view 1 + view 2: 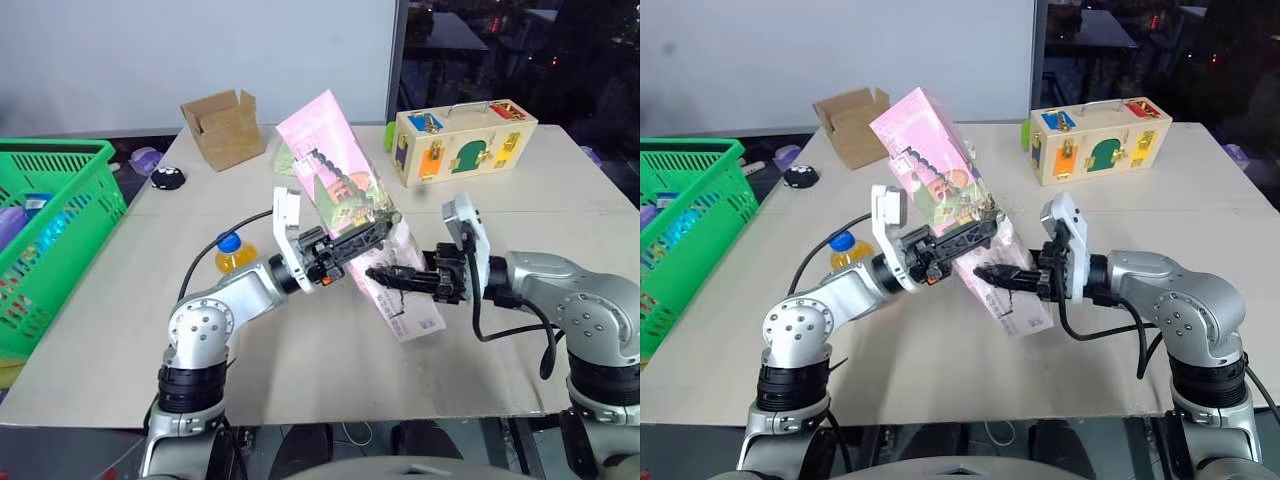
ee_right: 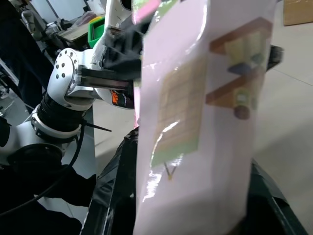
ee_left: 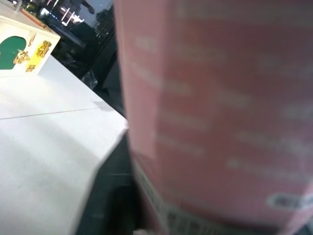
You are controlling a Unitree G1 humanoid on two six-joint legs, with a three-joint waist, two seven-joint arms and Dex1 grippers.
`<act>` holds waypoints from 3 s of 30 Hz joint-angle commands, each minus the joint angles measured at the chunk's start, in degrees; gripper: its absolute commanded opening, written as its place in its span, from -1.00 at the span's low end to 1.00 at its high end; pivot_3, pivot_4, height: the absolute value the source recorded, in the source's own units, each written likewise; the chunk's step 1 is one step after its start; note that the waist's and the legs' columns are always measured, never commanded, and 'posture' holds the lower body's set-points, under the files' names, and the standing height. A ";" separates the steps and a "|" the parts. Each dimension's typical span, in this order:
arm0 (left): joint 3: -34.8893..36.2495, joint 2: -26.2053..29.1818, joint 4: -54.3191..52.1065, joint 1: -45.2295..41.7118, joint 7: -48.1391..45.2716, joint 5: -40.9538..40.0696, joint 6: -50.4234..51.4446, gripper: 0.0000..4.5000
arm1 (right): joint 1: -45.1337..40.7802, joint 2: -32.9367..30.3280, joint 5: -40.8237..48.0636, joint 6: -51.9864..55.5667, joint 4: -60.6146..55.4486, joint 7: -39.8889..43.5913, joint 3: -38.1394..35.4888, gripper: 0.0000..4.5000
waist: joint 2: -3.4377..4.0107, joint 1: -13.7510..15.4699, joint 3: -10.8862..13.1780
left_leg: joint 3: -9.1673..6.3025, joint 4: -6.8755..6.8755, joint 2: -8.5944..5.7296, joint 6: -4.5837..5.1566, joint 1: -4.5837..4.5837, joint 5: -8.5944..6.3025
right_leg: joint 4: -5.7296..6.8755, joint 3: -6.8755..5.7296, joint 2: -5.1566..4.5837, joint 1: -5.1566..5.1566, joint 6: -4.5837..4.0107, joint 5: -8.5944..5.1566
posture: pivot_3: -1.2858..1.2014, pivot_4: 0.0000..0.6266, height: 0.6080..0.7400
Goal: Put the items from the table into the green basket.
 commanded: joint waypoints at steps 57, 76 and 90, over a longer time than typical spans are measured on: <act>32.54 51.78 53.69 -10.74 -7.22 43.64 -41.74 -0.41 | -31.90 24.17 -26.68 -28.87 22.53 -8.53 19.91 0.75 | -0.78 8.12 -0.15 | -0.41 -0.81 0.25 -0.51 -0.31 0.27 | 0.05 -0.54 0.23 -0.81 -0.19 -0.01 | 0.28 -1.00 1.00; 17.22 54.17 95.71 -33.00 1.19 64.04 -62.23 0.78 | -35.80 27.73 -26.92 -30.35 25.22 -9.54 17.25 0.76 | -1.19 6.06 -0.34 | -0.73 -0.84 0.22 -0.71 -0.80 0.41 | 0.59 -0.90 0.15 -1.28 -0.26 0.03 | 0.19 -1.00 1.00; 36.26 39.23 31.19 9.70 -28.42 33.21 -27.77 0.78 | -27.89 18.04 -25.45 -28.55 17.61 -5.60 16.43 0.76 | -0.92 3.77 -0.31 | -0.55 -0.82 0.22 -0.84 -0.65 0.49 | 0.86 -0.65 -0.10 -1.29 -0.46 0.06 | 0.22 -1.00 1.00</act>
